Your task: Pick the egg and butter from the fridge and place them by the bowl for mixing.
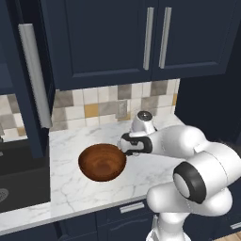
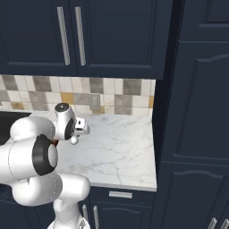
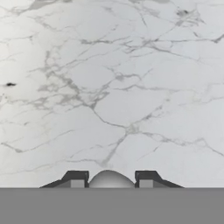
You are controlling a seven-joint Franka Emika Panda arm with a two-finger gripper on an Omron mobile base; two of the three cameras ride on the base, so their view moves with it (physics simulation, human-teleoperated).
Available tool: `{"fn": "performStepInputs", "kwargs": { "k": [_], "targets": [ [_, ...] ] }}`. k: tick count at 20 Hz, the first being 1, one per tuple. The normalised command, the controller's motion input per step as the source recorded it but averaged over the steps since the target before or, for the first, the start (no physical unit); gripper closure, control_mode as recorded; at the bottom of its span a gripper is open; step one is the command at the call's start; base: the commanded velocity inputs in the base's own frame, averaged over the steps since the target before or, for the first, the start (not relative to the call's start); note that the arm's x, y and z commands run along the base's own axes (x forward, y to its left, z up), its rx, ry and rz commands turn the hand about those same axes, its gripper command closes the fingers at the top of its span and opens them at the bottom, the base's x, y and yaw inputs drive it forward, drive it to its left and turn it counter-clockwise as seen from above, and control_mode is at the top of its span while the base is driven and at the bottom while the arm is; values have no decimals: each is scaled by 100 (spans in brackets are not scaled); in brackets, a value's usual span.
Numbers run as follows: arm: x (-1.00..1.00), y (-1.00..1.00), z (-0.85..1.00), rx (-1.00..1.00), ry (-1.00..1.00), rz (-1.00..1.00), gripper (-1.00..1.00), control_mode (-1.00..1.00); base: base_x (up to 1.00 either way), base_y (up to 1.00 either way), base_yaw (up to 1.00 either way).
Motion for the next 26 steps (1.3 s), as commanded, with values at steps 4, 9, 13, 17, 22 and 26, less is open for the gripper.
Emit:
{"fn": "performStepInputs", "kwargs": {
  "k": [4,9,13,17,22,26],
  "targets": [
    [1,0,-5,0,-3,0,-100,-100,0,0,0],
    [-3,0,30,0,-10,0,-100,-100,0,0,0],
    [-73,0,96,0,-21,-4,-100,-100,0,0,0],
    [-100,0,84,1,-14,-15,-100,-100,0,0,0],
    [-100,-4,98,7,-6,-20,-100,-100,0,0,0],
    [-100,-19,100,23,18,-20,-100,-100,0,0,0]
  ]
}}
